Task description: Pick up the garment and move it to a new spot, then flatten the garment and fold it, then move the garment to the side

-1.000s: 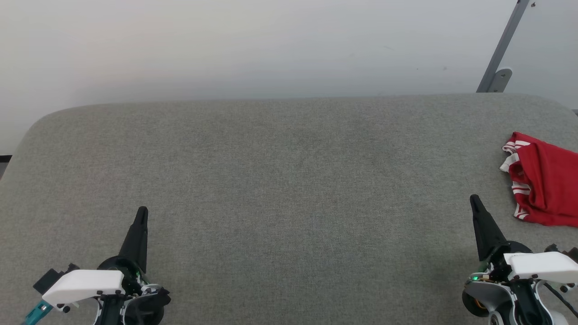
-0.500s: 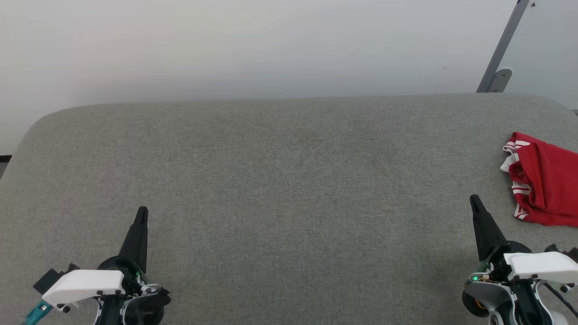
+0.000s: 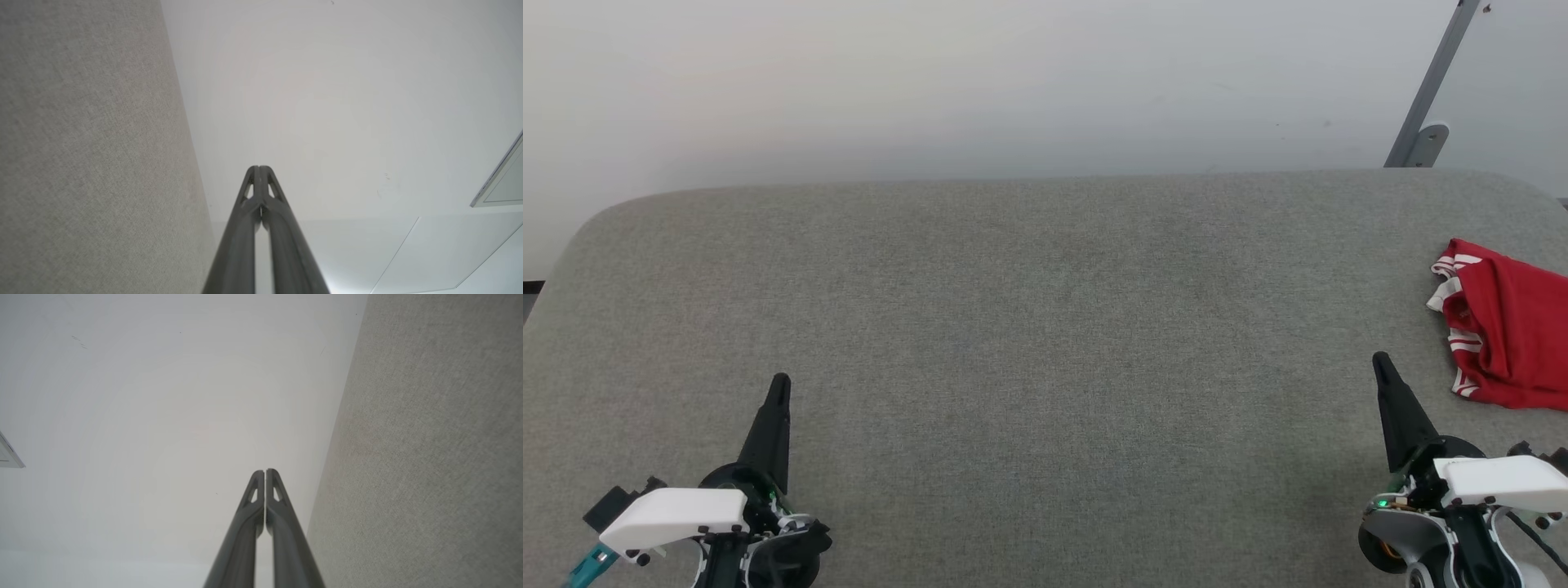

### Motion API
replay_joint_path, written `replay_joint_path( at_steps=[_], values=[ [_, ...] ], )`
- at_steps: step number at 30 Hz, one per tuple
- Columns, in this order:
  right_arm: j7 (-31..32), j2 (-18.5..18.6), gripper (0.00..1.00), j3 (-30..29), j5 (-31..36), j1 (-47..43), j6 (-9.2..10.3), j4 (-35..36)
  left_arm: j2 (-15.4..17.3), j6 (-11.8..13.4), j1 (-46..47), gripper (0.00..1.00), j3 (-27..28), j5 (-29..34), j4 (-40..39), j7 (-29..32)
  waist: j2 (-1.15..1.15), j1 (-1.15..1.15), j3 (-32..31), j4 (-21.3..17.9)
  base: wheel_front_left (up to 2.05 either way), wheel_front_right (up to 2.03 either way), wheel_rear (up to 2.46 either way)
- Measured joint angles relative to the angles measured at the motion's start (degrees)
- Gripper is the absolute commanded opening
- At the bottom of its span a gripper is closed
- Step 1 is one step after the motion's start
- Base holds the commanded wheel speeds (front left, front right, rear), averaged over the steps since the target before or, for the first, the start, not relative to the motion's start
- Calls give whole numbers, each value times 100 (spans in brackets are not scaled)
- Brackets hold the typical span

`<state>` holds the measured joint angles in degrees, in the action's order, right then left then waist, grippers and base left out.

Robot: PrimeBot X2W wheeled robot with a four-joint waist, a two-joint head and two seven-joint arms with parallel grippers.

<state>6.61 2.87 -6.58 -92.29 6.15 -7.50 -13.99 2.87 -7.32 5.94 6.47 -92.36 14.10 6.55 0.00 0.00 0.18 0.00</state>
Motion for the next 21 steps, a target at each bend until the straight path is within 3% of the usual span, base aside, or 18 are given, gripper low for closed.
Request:
replay_joint_path(
  at_steps=[21],
  values=[
    [0, 0, 0, 0, 0, 0, 0, 0, -1, 0, 0, 0, 1, 0, 0, 1, 0, 0, 0, 0, 0, 0, 0]
  ],
)
